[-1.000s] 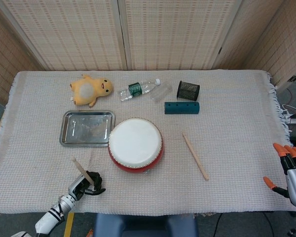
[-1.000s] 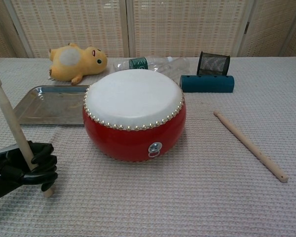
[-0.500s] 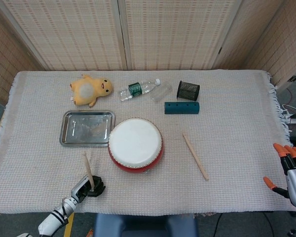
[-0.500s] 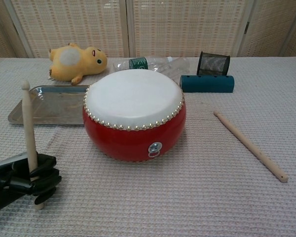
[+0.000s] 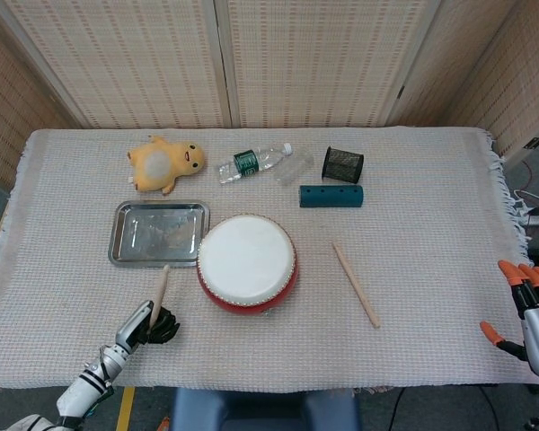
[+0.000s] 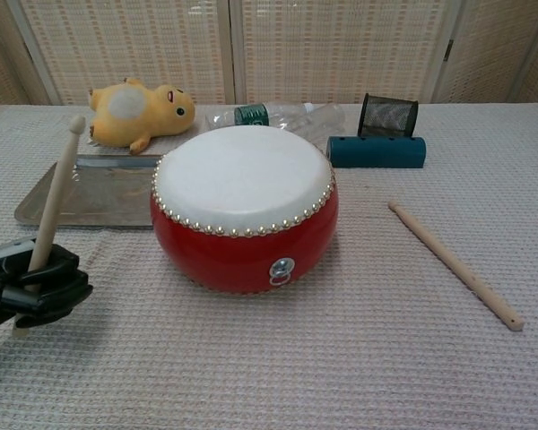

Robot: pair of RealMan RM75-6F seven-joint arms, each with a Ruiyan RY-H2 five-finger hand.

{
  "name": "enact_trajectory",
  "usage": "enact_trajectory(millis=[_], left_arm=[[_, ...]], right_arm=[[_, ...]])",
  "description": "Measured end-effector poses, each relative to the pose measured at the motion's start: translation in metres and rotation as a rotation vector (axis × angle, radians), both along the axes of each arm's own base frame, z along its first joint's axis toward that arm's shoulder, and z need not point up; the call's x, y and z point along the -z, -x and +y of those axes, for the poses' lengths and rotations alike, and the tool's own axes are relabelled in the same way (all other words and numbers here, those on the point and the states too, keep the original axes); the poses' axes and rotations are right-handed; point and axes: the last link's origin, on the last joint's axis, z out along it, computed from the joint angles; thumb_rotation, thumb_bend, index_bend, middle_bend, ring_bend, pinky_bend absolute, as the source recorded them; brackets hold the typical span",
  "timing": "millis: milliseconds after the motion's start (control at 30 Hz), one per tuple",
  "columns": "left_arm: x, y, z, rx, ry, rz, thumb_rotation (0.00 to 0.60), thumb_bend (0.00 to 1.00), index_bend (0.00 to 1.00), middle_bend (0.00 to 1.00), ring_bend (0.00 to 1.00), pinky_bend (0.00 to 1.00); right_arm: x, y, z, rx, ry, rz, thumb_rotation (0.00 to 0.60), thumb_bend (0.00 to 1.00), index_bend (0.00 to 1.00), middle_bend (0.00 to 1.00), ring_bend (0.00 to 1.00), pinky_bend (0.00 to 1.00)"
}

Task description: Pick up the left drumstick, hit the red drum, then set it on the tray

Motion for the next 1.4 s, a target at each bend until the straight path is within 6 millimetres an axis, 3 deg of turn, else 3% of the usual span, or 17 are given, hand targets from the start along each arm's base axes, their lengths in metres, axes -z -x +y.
enact_trajectory(millis=[300, 600, 933, 1167, 1300, 1400], left_arm=[[-0.043, -0.011, 0.035, 0.177, -0.195, 0.255, 0.600, 0.88, 1.00, 1.00, 1.00, 1.00], [-0.067, -0.045, 0.074, 0.452, -0.511, 0.807, 0.600, 0.88, 1.00, 1.00, 0.99, 1.00], [-0.059, -0.100, 0.116, 0.660, -0.692, 1.239, 0.600, 0.87, 1.00, 1.00, 0.98, 1.00], [-0.044, -0.117, 0.128, 0.778, -0.731, 1.465, 0.600, 0.87, 1.00, 1.00, 0.97, 1.00], [-0.042, -0.121, 0.130, 0.782, -0.730, 1.525, 0.600, 0.87, 1.00, 1.00, 0.97, 1.00], [-0.044, -0.125, 0.129, 0.736, -0.718, 1.459, 0.600, 0.87, 1.00, 1.00, 0.97, 1.00]], right_arm=[[-0.004, -0.006, -0.006, -0.033, 0.013, 0.015, 0.600, 0.18, 0.00, 0.13, 0.00, 0.11], [-0.006, -0.012, -0.013, -0.065, 0.008, 0.021, 0.600, 0.18, 0.00, 0.13, 0.00, 0.11], [-0.009, -0.009, -0.012, -0.063, 0.019, 0.013, 0.600, 0.18, 0.00, 0.13, 0.00, 0.11], [-0.010, -0.005, -0.010, -0.060, 0.026, 0.007, 0.600, 0.18, 0.00, 0.13, 0.00, 0.11], [-0.011, -0.003, -0.008, -0.056, 0.031, 0.003, 0.600, 0.18, 0.00, 0.13, 0.00, 0.11], [-0.011, -0.001, -0.008, -0.053, 0.032, 0.001, 0.600, 0.18, 0.00, 0.13, 0.00, 0.11]])
